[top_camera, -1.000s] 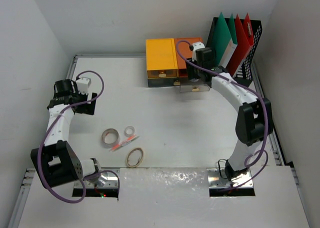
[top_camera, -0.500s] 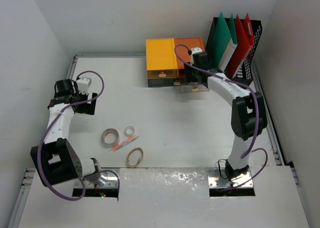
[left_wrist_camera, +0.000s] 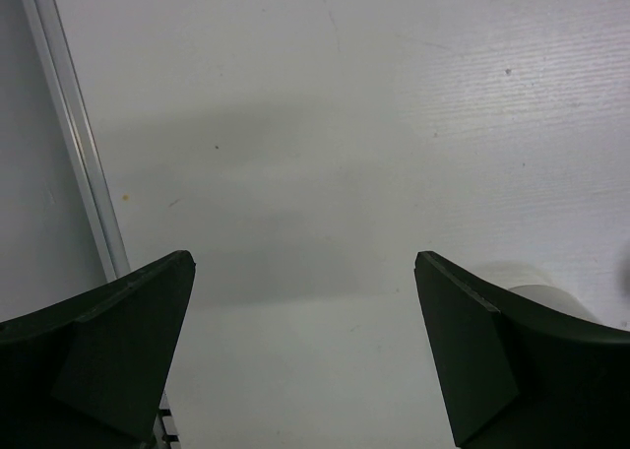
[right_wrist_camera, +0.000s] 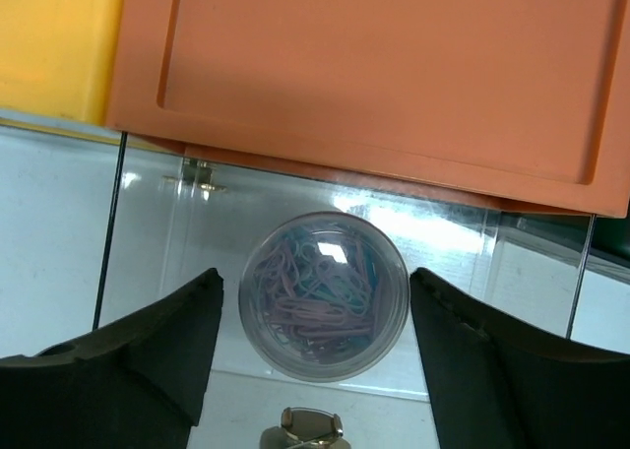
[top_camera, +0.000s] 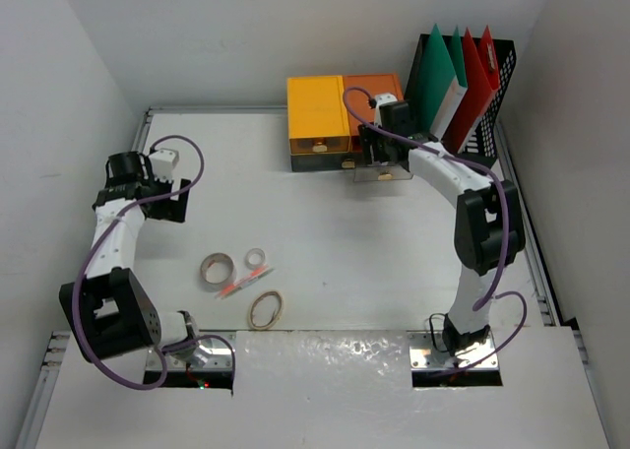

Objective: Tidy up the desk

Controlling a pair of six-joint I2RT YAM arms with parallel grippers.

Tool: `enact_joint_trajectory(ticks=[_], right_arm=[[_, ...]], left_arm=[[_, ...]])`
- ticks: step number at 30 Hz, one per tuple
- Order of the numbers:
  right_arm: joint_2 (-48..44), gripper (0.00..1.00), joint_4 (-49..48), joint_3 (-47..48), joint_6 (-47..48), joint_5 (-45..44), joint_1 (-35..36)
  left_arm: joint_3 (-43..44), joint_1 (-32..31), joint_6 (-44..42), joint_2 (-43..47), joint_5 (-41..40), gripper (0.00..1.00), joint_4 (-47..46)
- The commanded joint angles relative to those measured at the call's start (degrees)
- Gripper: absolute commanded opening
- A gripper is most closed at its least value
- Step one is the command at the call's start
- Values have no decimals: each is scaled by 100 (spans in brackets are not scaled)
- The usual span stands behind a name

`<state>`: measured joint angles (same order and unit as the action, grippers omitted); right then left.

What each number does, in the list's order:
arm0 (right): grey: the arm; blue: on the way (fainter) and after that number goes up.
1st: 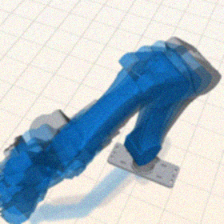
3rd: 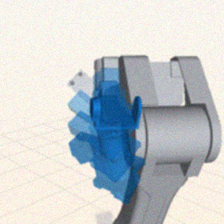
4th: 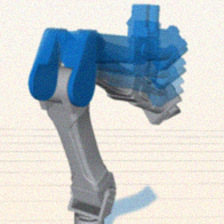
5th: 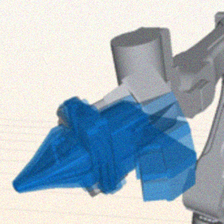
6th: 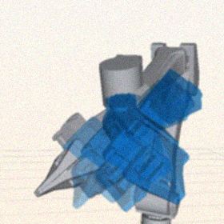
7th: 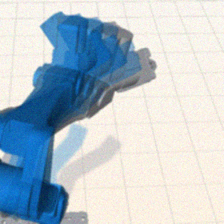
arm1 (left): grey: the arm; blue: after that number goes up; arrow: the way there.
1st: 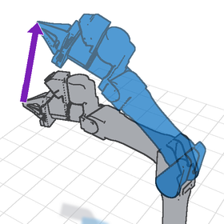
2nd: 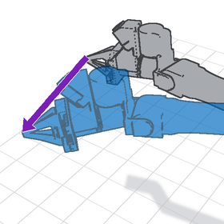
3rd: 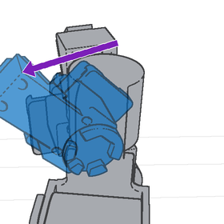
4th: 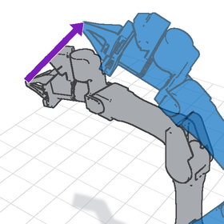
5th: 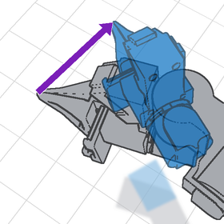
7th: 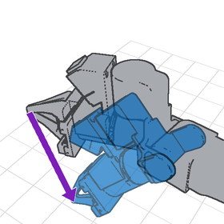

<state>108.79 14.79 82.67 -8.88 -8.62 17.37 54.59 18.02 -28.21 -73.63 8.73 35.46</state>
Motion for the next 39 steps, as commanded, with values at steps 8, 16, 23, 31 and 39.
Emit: enact_joint_trajectory(ticks=[8, 16, 23, 31, 39], right_arm=[[-481, 87, 973, 1110, 326, 308, -23], [-1588, 77, 1043, 496, 405, 396, -14], [-2371, 16, 834, -936, 37, 810, -23], [-2285, 0, 104, -1904, -351, 678, -58], [-1652, 0, -432, -1808, -351, 379, -58]], left_arm=[[913, -193, 78, -38, 313, 94, 136], [1905, -1615, 306, -705, -487, 94, 136], [3382, -2566, 641, -2066, -442, 93, 312], [4490, -3278, 624, -3104, -688, 93, 426], [4824, -3490, 536, -3729, -847, 93, 365]])
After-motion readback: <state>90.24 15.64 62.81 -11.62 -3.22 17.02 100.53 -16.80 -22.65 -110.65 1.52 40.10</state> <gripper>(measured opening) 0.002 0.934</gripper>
